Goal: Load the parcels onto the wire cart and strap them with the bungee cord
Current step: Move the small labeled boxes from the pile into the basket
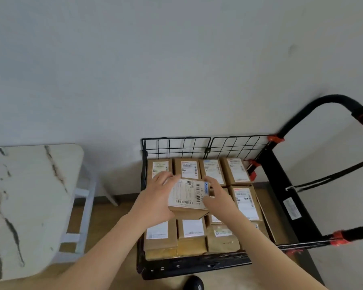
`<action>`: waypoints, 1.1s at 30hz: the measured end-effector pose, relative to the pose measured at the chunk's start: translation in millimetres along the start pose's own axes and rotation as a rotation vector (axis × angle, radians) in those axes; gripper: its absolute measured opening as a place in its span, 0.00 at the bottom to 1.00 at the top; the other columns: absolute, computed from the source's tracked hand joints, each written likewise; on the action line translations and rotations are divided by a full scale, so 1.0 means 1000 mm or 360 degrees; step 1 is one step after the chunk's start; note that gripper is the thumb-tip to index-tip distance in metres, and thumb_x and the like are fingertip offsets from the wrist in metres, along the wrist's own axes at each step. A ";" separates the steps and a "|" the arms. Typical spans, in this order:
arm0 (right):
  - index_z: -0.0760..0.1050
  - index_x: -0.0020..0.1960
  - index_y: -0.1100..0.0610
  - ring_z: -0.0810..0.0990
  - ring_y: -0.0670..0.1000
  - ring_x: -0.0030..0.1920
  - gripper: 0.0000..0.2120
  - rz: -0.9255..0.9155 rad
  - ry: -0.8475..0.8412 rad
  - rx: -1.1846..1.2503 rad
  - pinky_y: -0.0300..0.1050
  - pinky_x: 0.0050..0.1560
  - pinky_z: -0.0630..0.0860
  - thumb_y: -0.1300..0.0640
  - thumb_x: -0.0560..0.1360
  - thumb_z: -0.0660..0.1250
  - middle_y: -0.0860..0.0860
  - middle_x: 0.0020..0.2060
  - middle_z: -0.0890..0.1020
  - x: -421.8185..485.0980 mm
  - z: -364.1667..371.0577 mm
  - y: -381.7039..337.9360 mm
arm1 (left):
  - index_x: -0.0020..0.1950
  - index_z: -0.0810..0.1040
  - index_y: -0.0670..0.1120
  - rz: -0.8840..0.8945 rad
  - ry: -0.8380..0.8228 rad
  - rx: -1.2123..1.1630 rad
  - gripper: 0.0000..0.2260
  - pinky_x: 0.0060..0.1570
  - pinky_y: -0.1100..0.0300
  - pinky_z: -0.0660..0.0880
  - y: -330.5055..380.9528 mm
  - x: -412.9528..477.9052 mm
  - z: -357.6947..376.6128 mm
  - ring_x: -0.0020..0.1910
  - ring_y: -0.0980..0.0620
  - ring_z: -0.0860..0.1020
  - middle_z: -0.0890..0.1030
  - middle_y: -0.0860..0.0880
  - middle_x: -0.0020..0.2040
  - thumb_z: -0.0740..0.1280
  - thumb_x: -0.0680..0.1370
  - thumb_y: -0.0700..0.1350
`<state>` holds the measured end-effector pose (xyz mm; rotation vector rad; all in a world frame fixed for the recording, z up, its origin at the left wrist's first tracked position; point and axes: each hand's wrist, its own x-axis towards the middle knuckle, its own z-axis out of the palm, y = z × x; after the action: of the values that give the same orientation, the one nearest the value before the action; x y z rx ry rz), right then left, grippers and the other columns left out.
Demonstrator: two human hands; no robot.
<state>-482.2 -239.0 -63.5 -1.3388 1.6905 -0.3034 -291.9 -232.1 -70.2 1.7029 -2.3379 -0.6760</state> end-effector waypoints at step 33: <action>0.49 0.74 0.61 0.76 0.57 0.60 0.30 0.0938 -0.0457 -0.0467 0.49 0.55 0.79 0.65 0.76 0.59 0.58 0.61 0.76 0.104 -0.042 0.228 | 0.74 0.60 0.50 -0.0880 -0.0738 -0.0617 0.37 0.46 0.66 0.74 0.081 0.107 0.220 0.47 0.56 0.70 0.62 0.45 0.68 0.67 0.69 0.28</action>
<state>-657.5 -257.4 -247.2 -0.9617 1.8323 0.4699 -483.7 -255.3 -240.9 2.1688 -1.7625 -1.6487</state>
